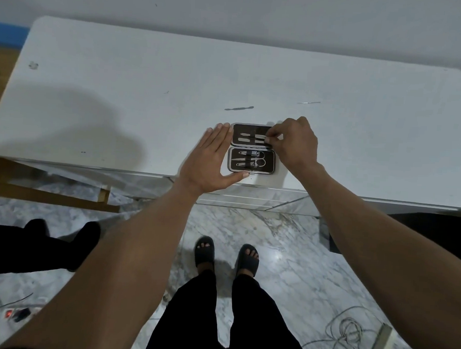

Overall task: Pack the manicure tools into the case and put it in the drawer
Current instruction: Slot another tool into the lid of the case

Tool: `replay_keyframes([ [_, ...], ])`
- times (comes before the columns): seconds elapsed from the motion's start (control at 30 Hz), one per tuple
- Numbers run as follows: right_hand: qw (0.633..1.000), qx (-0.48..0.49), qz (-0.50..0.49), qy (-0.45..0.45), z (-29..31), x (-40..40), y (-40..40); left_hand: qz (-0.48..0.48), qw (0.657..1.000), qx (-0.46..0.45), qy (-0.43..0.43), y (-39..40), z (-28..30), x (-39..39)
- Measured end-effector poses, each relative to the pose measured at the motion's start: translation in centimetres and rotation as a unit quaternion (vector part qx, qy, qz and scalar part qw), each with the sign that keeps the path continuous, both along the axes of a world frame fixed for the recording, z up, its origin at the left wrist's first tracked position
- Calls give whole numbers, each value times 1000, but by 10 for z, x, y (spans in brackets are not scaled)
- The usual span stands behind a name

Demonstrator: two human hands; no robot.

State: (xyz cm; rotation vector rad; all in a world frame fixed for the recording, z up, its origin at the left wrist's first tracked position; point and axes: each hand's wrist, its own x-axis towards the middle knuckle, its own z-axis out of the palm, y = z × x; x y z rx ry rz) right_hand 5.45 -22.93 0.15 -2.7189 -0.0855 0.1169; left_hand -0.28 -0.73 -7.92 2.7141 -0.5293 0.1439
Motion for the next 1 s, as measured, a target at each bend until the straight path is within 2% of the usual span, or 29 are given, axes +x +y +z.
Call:
replay_keyframes([
  [0.67, 998, 34, -8, 61, 0, 14, 10, -2, 1000, -6, 6, 0, 2, 0],
  [1.0, 995, 71, -58, 39, 7, 34, -10, 2, 1000, -7, 4, 0, 2, 0],
])
